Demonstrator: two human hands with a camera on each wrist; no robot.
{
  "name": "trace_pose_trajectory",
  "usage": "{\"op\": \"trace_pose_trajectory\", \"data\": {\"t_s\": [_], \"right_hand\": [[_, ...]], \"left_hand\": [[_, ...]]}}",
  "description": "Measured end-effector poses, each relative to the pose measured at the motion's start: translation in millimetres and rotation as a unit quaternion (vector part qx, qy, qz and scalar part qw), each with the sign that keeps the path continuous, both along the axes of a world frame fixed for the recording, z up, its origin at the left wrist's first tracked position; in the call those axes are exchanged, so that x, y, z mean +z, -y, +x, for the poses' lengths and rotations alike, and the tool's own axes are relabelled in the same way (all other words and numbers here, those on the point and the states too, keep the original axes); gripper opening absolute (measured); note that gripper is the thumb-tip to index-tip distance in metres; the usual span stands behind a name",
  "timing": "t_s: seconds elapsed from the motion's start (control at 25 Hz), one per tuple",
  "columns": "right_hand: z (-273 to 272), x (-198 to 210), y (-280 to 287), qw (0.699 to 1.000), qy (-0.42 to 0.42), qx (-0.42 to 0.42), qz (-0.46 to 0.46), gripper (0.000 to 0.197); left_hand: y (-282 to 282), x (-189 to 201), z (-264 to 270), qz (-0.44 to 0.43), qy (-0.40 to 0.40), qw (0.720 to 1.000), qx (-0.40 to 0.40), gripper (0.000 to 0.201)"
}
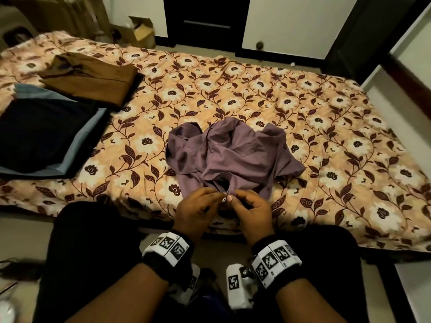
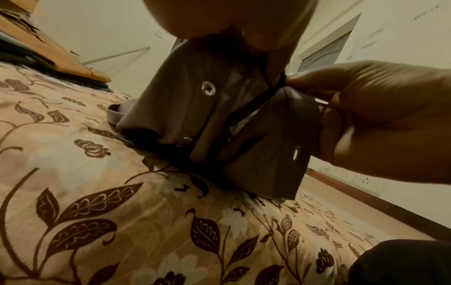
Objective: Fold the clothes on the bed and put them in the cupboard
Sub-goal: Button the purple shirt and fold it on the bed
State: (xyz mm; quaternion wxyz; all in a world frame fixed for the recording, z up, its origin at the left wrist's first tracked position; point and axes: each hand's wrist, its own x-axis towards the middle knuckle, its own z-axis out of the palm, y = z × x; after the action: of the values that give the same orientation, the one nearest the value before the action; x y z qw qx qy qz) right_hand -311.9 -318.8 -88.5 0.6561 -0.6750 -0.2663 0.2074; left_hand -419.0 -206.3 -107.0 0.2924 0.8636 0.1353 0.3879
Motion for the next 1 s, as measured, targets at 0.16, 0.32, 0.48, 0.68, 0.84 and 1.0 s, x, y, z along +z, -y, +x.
{"op": "trace_pose_trajectory", "data": {"t_s": [0.16, 0.32, 0.48, 0.68, 0.84, 1.0], "right_hand": [[5.3, -2.0, 3.4, 0.985, 0.158, 0.064, -0.035, 0.016], [11.5, -6.1, 1.5, 0.972, 0.198, 0.113, -0.06, 0.021], [18.3, -9.3, 0.2, 0.966, 0.199, 0.154, -0.065, 0.02], [25.2, -8.1, -1.7, 0.949, 0.223, 0.205, -0.085, 0.022], [18.2, -12.0, -2.8, 0.923, 0.327, 0.17, -0.107, 0.029], [9.5, -19.6, -4.7, 0.902, 0.404, 0.059, -0.143, 0.03]], "left_hand": [[-1.0, 3.1, -2.4, -0.069, -0.021, 0.997, -0.008, 0.026], [-3.0, 6.1, -4.6, -0.138, -0.04, 0.99, -0.008, 0.045], [-8.9, 1.4, -6.8, -0.144, -0.059, 0.987, -0.033, 0.068], [-9.8, -5.8, -7.2, -0.126, -0.02, 0.991, -0.047, 0.044], [-11.1, -6.9, -7.4, -0.192, -0.007, 0.981, -0.007, 0.024], [-6.9, -2.2, -0.3, -0.184, -0.005, 0.983, -0.002, 0.01]]}}
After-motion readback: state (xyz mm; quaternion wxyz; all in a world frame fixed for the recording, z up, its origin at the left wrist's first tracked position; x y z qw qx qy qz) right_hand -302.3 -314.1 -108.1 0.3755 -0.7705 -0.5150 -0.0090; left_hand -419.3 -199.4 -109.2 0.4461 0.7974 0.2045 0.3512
